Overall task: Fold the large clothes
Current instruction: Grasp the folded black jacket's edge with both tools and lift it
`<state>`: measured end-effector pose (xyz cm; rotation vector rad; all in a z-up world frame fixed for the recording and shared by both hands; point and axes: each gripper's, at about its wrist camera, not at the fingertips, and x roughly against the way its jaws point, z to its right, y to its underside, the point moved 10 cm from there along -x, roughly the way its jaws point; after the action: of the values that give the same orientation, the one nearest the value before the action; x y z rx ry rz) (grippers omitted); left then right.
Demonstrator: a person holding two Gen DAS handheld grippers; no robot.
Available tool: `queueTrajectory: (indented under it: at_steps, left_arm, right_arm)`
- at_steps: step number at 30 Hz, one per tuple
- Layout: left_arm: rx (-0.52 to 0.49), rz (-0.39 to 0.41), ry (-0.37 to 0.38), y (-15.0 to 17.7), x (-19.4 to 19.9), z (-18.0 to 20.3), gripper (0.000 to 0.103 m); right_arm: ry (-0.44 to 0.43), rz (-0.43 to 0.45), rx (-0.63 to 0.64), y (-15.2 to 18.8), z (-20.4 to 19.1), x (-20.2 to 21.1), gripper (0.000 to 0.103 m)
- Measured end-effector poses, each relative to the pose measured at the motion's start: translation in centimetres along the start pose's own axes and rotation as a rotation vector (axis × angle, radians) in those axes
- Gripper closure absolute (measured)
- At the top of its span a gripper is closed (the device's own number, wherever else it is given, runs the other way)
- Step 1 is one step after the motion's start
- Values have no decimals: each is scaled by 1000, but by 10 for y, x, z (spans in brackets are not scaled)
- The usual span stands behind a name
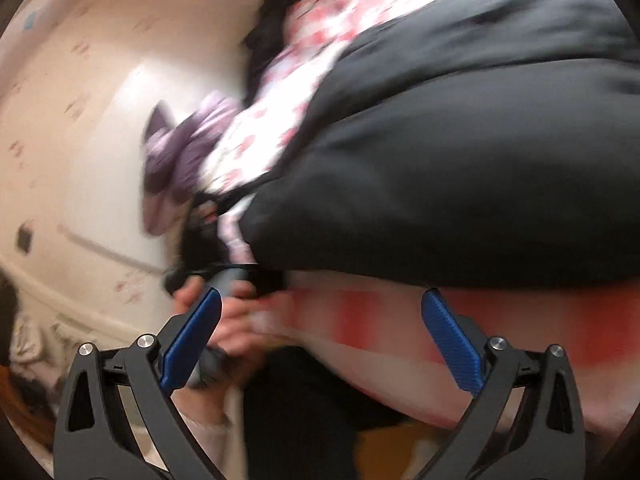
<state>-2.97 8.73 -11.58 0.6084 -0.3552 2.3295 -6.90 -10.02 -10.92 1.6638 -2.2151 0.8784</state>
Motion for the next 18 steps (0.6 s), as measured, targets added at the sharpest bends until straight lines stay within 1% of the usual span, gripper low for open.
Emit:
queueTrajectory:
  at_steps: [1,2,4,5,6,8,11,12,13,14,15,16,17,18]
  left_arm:
    - [-27,-1,-5,1,-1,0,8]
    - [-45,-2,-5,2,-3,-1,8]
    - [-64,0,16,6,-4,-8,8]
    - [-61,3,32,6,-2,-11,8]
    - [-19,14,72,3,3,-12,8]
    - [-15,18,116,0,8,-9,8]
    - [-13,17,121,1,6,-9,8]
    - [-15,20,122,0,6,-8,8]
    - [-14,21,125,0,6,-9,8]
    - [-11,23,127,1,6,-9,8]
    - [-6,22,129,1,6,-9,8]
    - [-2,21,129,0,5,-10,8]
    - [4,22,129,0,4,-9,8]
    - [7,24,128,0,3,-8,8]
  right_arm:
    - [46,30,-46,-4,27,23,6]
    - [73,68,-130,-9,61,49,6]
    - [102,121,-254,-17,109,79,6]
    - [104,150,-315,-23,134,93,6]
    - [100,173,-350,-26,147,103,6]
    - [52,204,-383,-35,158,108,6]
    - [20,250,-387,-49,161,109,6]
    - [-9,314,-378,-57,156,116,6]
    - [-11,379,-368,-63,151,126,6]
    - [19,419,-362,-65,149,133,6]
    - [98,482,-347,-67,149,146,6]
    - [202,546,-308,-69,148,161,6]
    - [308,596,-233,-72,139,174,6]
    - [368,620,-169,-76,127,180,6]
